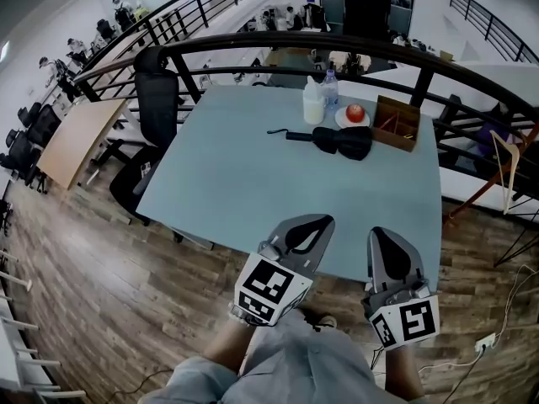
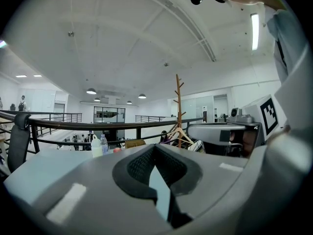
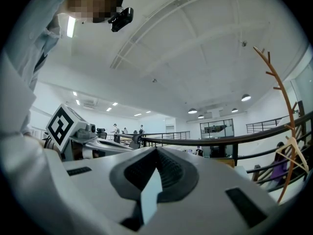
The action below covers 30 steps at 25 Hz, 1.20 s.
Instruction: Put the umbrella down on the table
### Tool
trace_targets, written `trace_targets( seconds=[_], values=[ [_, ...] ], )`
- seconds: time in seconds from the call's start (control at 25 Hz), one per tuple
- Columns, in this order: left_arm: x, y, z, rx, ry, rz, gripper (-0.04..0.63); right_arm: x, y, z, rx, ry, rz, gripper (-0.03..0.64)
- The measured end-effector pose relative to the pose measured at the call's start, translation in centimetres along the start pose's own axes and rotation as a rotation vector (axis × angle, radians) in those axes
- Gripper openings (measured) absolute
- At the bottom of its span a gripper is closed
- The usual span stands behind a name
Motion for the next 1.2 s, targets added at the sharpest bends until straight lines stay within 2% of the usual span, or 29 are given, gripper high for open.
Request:
trace_targets(
  seconds=[0.56,0.76,1.0,1.2],
  values=[
    [-0.6,0.2,-0.7,0.024,-0.015,-0.017,0.005,-1.4,0.4,0.4,-0.014,-0.032,-0.004,-0.005],
    [-0.8,0.3,-0.7,0.071,-0.007,0.001,0.005,-1.5,0.6,0.7,-0.015,-0.041,-0.012,-0.005],
    [-1.1,0.3,-0.4,0.085,-0.029,0.007,0.005,-1.4,0.7,1.2,-0.011,-0.067,-0.013,-0.005],
    [-1.3,0.6,1.3,0.063,-0.039,0.000,0.005,-0.3,0.7,1.7,-0.014,-0.081,-0.002,-0.005]
  ],
)
Point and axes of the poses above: the fingertips, and each gripper's own axes: x backward along the fingers, z to its right, y out of its underside, the point moved 5 cm from there along x, backward along the fingers, and after that the axes turned 4 degrees about x, right-handed, at the moved point
